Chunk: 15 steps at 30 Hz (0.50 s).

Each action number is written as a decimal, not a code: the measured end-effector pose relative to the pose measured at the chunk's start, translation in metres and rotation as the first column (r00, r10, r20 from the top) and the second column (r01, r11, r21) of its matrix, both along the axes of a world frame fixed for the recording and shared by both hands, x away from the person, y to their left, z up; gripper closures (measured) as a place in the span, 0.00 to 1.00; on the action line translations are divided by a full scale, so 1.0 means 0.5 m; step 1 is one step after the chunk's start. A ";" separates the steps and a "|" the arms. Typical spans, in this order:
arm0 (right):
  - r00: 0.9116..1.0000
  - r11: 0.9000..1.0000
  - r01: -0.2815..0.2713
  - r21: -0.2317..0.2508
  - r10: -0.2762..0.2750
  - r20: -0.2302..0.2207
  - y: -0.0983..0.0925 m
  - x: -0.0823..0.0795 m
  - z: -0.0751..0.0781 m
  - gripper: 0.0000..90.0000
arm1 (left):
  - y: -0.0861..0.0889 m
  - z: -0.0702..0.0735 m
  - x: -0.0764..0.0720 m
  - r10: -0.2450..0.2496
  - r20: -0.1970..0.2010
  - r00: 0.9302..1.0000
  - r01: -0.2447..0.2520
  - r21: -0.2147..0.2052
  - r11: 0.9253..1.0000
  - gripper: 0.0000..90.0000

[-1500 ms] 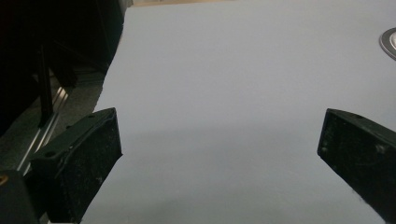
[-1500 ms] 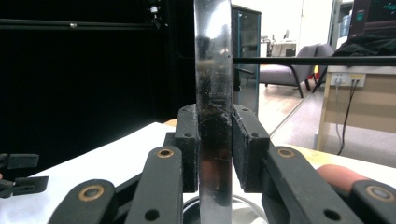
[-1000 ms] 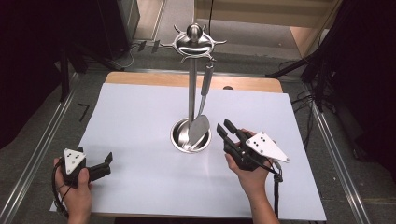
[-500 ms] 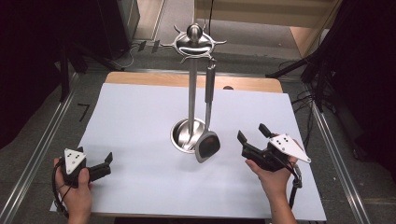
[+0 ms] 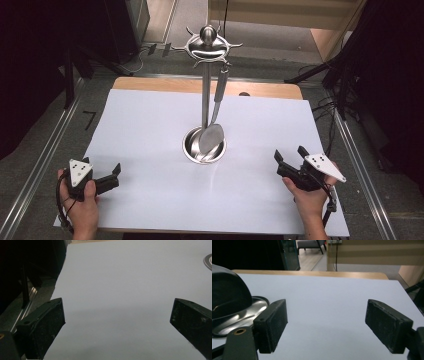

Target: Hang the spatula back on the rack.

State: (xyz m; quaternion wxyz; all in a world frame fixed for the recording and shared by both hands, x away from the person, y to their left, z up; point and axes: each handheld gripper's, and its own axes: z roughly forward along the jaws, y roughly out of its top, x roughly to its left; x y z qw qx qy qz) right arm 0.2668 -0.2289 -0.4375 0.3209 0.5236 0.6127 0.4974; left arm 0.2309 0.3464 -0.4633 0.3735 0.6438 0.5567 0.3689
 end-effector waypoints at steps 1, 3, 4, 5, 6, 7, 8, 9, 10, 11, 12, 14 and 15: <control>1.000 1.000 0.007 -0.003 -0.007 -0.008 -0.007 -0.001 -0.005 0.21 | 0.000 0.000 0.000 0.000 0.000 1.000 0.000 -0.001 1.000 0.00; 1.000 1.000 0.022 -0.009 -0.022 -0.022 -0.020 -0.003 -0.015 0.21 | 0.000 0.000 0.000 0.000 0.000 1.000 0.000 0.000 1.000 0.00; 0.999 0.999 0.030 -0.014 -0.030 -0.032 -0.026 -0.004 -0.019 0.21 | 0.000 0.000 0.000 0.000 0.000 1.000 0.000 0.000 1.000 0.00; 0.999 0.999 0.036 -0.015 -0.036 -0.038 -0.033 -0.005 -0.025 0.21 | 0.000 0.000 0.000 0.001 0.000 1.000 -0.001 -0.001 1.000 0.00; 0.998 0.999 0.042 -0.016 -0.043 -0.046 -0.039 -0.006 -0.030 0.21 | 0.000 0.000 0.000 0.000 0.000 1.000 0.000 0.000 1.000 0.00; 0.997 0.999 0.049 -0.019 -0.050 -0.055 -0.046 -0.006 -0.035 0.21 | 0.000 0.000 0.000 0.001 0.001 1.000 -0.001 -0.001 1.000 0.00; 0.996 0.998 0.056 -0.021 -0.057 -0.062 -0.051 -0.007 -0.039 0.22 | 0.000 0.000 0.000 0.001 0.000 1.000 -0.001 0.001 1.000 0.00; 0.995 0.997 0.068 -0.022 -0.070 -0.071 -0.059 -0.008 -0.046 0.22 | 0.000 0.000 0.000 0.001 0.000 1.000 -0.001 0.000 1.000 0.00; 0.994 0.997 0.072 -0.024 -0.074 -0.076 -0.064 -0.008 -0.049 0.22 | 0.000 0.000 0.000 0.001 0.001 1.000 -0.001 0.000 1.000 0.00; 0.993 0.996 0.082 -0.025 -0.084 -0.085 -0.072 -0.009 -0.055 0.22 | 0.000 0.000 0.000 0.000 0.001 1.000 0.000 0.000 1.000 0.00; 0.992 0.996 0.088 -0.027 -0.090 -0.090 -0.076 -0.010 -0.058 0.22 | 0.000 0.000 0.000 0.001 0.000 1.000 -0.001 0.000 1.000 0.00; 0.989 0.995 0.099 -0.028 -0.101 -0.104 -0.087 -0.011 -0.065 0.22 | 0.000 0.000 0.000 0.001 0.001 1.000 -0.001 -0.001 1.000 0.00; 0.988 0.994 0.106 -0.033 -0.109 -0.111 -0.093 -0.012 -0.069 0.22 | 0.000 0.000 0.000 0.001 0.000 1.000 -0.001 -0.001 1.000 0.00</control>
